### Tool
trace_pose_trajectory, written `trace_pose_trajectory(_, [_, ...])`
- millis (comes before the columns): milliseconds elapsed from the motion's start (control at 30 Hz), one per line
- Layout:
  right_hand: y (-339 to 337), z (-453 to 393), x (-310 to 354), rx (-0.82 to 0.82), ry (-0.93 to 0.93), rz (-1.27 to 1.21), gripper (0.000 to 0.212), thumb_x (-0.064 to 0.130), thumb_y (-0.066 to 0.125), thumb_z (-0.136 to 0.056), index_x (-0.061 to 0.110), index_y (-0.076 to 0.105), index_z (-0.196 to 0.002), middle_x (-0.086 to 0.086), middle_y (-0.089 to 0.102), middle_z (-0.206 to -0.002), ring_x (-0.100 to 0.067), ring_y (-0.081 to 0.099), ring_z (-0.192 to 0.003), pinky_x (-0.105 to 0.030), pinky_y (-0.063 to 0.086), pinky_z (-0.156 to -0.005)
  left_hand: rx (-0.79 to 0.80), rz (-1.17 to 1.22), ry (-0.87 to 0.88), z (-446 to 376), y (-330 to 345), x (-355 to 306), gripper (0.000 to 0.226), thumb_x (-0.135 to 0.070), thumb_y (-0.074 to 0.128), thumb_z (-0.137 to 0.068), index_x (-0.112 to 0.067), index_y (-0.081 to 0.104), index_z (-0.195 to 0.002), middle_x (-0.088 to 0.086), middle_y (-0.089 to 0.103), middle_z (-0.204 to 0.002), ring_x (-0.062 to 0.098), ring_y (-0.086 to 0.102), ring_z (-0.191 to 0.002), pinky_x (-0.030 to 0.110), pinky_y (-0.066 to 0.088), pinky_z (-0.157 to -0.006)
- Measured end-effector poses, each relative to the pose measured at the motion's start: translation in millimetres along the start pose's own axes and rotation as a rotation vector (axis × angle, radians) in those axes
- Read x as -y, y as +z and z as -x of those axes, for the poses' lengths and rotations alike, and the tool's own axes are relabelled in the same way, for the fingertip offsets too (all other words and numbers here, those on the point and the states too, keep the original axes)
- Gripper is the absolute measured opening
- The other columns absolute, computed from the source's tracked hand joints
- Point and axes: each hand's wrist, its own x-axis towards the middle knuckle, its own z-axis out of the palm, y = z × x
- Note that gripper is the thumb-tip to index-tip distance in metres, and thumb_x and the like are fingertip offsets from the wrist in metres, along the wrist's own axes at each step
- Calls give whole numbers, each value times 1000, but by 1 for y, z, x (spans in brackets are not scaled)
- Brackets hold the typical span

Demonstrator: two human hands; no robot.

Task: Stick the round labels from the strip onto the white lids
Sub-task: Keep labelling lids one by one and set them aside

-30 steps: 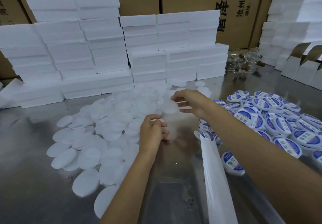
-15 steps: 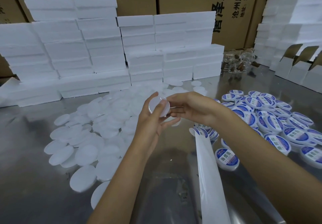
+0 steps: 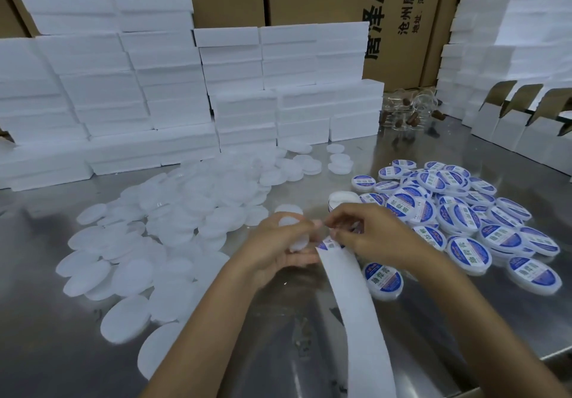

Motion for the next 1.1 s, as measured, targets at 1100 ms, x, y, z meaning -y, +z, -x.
trace_pose_trajectory(1100, [45, 6, 13, -396, -254, 58, 27, 16, 74, -83, 28, 54, -95, 14, 52, -104, -6, 43, -101, -21, 40, -87, -228, -256, 215, -23, -16, 5, 25, -33, 79, -82, -35, 65, -103, -2, 69, -111, 19, 68, -102, 34, 60, -89])
